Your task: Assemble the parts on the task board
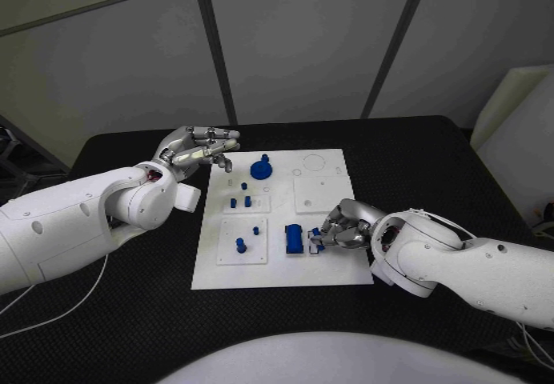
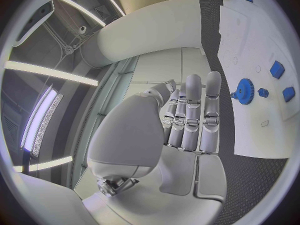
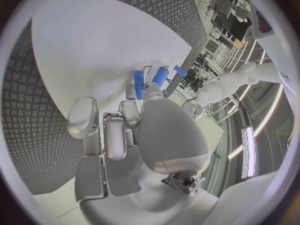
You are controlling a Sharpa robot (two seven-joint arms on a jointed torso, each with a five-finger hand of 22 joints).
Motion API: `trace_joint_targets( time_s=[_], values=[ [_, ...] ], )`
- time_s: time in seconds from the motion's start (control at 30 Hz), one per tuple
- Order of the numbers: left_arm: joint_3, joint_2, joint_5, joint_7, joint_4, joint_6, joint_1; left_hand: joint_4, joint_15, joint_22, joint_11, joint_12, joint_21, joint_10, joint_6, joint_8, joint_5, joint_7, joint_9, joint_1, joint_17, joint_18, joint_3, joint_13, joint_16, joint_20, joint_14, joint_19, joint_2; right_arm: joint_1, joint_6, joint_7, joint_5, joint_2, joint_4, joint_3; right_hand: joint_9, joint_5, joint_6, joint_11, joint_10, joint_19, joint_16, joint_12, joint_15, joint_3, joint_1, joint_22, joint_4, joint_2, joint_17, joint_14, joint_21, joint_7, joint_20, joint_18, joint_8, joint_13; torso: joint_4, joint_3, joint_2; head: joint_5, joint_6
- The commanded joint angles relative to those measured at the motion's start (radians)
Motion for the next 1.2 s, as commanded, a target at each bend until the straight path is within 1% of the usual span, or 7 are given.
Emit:
trace_joint_targets(
  time_s=[0.03, 0.5, 0.6, 0.73, 0.87, 1.07, 1.2],
  values=[
    [0.001, -0.001, 0.001, 0.006, 0.003, 0.011, 0.002, -0.004, 0.001, 0.002, -0.002, 0.007, 0.007, -0.006, -0.003, 0.005, 0.003, 0.004, -0.002, 0.003, -0.002, 0.049, -0.001, -0.002, -0.006, -0.001, -0.006, -0.009, 0.0, 0.0, 0.039, -0.006, 0.003, 0.003, -0.002, -0.001, 0.0, 0.005, 0.004, -0.005, 0.008, 0.006, 0.004, 0.003, 0.001, -0.006, -0.01, 0.0, 0.002, 0.003, 0.153, 0.085, 0.002, -0.001, -0.003, -0.012, 0.004, 0.001, 0.0007, 0.0008, 0.001, 0.001, -0.001],
    [0.001, -0.001, 0.001, 0.007, 0.002, 0.014, 0.002, -0.004, 0.001, 0.002, -0.002, 0.007, 0.007, -0.006, -0.003, 0.005, 0.003, 0.004, -0.002, 0.003, -0.002, 0.049, -0.001, -0.002, -0.006, -0.001, -0.006, -0.009, 0.0, 0.0, 0.031, -0.001, 0.004, 0.01, 0.003, -0.001, 0.004, 0.011, 0.007, -0.005, 0.01, 0.005, 0.004, 0.007, 0.0, -0.012, -0.024, 0.0, 0.004, 0.003, 0.154, 0.085, 0.001, -0.002, -0.003, -0.012, 0.007, 0.004, -0.0002, 0.0016, 0.001, 0.003, -0.001],
    [0.001, -0.001, 0.001, 0.006, 0.001, 0.015, 0.002, -0.004, 0.001, 0.002, -0.002, 0.007, 0.007, -0.006, -0.003, 0.005, 0.003, 0.004, -0.002, 0.003, -0.002, 0.049, -0.001, -0.002, -0.006, -0.001, -0.006, -0.009, 0.0, 0.0, 0.024, -0.001, 0.004, 0.009, 0.004, -0.001, 0.007, 0.014, 0.009, -0.006, 0.013, 0.006, 0.005, 0.009, 0.0, -0.017, -0.04, 0.001, 0.005, 0.01, 0.155, 0.085, 0.002, -0.003, -0.003, -0.012, 0.009, 0.007, -0.0008, 0.0016, 0.001, 0.003, -0.001],
    [0.001, 0.0, 0.001, 0.006, 0.001, 0.016, 0.002, -0.004, 0.001, 0.002, -0.002, 0.007, 0.007, -0.006, -0.003, 0.005, 0.003, 0.004, -0.002, 0.003, -0.002, 0.049, -0.001, -0.002, -0.006, -0.001, -0.006, -0.009, 0.0, 0.0, 0.012, 0.001, 0.005, 0.009, 0.006, -0.001, 0.014, 0.019, 0.01, -0.007, 0.017, 0.007, 0.006, 0.014, -0.001, -0.035, -0.087, 0.003, 0.006, 0.024, 0.158, 0.086, 0.003, -0.004, -0.004, -0.013, 0.013, 0.012, -0.0002, 0.0013, 0.001, 0.002, -0.002],
    [0.001, 0.0, 0.001, 0.006, 0.001, 0.016, 0.002, -0.004, 0.001, 0.002, -0.002, 0.007, 0.007, -0.006, -0.003, 0.005, 0.003, 0.004, -0.002, 0.003, -0.002, 0.049, -0.001, -0.002, -0.006, -0.001, -0.006, -0.009, 0.0, 0.0, 0.012, 0.001, 0.005, 0.008, 0.007, -0.001, 0.016, 0.019, 0.011, -0.007, 0.018, 0.008, 0.006, 0.017, -0.001, -0.038, -0.095, 0.004, 0.006, 0.027, 0.158, 0.086, 0.004, -0.004, -0.004, -0.013, 0.014, 0.014, 0.0009, 0.0012, 0.001, 0.003, -0.003],
    [0.001, -0.001, 0.001, 0.006, 0.0, 0.016, 0.002, -0.003, 0.002, 0.003, -0.002, 0.008, 0.007, -0.007, -0.004, 0.005, 0.004, 0.004, -0.002, -0.001, -0.002, 0.049, -0.001, -0.002, -0.006, 0.0, -0.006, -0.01, 0.0, 0.0, 0.02, 0.001, -0.003, 0.007, 0.01, -0.001, 0.023, 0.022, 0.019, -0.01, 0.03, 0.009, 0.008, 0.036, -0.003, -0.045, -0.117, 0.006, 0.006, 0.042, 0.162, 0.087, 0.005, -0.008, -0.005, -0.013, 0.019, 0.03, 0.0003, 0.0011, 0.001, 0.003, -0.004],
    [0.001, 0.0, 0.001, 0.005, 0.0, 0.016, 0.002, -0.003, 0.002, 0.003, -0.002, 0.008, 0.007, -0.007, -0.004, 0.005, 0.004, 0.004, -0.002, -0.001, -0.002, 0.049, -0.001, -0.002, -0.006, 0.0, -0.006, -0.01, 0.0, 0.0, 0.024, 0.001, -0.008, 0.007, 0.011, -0.001, 0.025, 0.024, 0.021, -0.011, 0.034, 0.009, 0.008, 0.043, -0.004, -0.048, -0.123, 0.007, 0.006, 0.045, 0.163, 0.087, 0.005, -0.01, -0.006, -0.013, 0.021, 0.035, 0.0003, 0.0013, 0.001, 0.003, -0.004]
  ],
)
